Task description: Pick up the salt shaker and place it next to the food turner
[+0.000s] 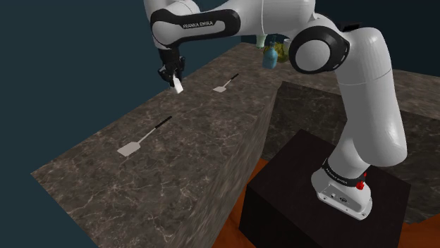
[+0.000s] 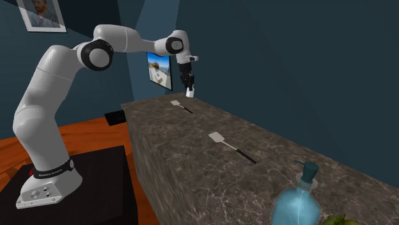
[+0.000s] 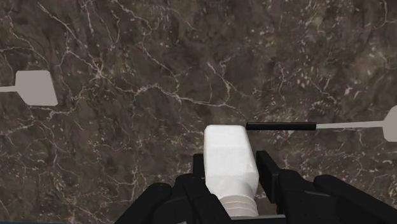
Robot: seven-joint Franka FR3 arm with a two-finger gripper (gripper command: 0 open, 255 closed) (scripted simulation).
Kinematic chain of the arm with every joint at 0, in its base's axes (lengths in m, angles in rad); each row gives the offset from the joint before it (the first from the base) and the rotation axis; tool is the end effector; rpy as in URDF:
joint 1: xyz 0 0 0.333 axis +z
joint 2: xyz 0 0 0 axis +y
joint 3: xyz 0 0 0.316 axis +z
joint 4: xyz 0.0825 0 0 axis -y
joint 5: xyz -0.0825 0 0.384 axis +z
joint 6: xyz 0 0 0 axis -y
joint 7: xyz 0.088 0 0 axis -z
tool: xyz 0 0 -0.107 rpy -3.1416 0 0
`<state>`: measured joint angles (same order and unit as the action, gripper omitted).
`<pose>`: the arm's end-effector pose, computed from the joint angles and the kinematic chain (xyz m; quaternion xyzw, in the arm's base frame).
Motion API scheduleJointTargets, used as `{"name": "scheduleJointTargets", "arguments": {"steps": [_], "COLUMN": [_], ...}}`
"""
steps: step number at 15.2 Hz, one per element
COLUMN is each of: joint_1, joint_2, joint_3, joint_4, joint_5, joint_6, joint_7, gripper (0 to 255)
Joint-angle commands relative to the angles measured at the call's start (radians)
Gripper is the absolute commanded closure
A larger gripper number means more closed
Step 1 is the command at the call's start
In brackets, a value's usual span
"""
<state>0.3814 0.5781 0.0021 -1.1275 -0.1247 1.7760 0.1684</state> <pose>0.6800 0.2623 0.4828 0.9906 0.1174 0.0504 0.0490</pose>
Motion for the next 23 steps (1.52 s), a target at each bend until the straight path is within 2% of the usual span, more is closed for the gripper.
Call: {"name": "scheduleJointTargets", "arguments": {"steps": [1, 11, 23], "joint_1": [0.001, -0.001, -0.001], "joint_2": [-0.004, 0.000, 0.039], "joint_3": [0.000, 0.000, -0.003], "joint_4": [-0.032, -0.159, -0.259], "joint_5": [-0.001, -0.006, -0.013], "joint_6": [0.028, 0.159, 0.296], "joint_7": [0.005, 0.020, 0.037], "gripper": [255, 255, 255]}}
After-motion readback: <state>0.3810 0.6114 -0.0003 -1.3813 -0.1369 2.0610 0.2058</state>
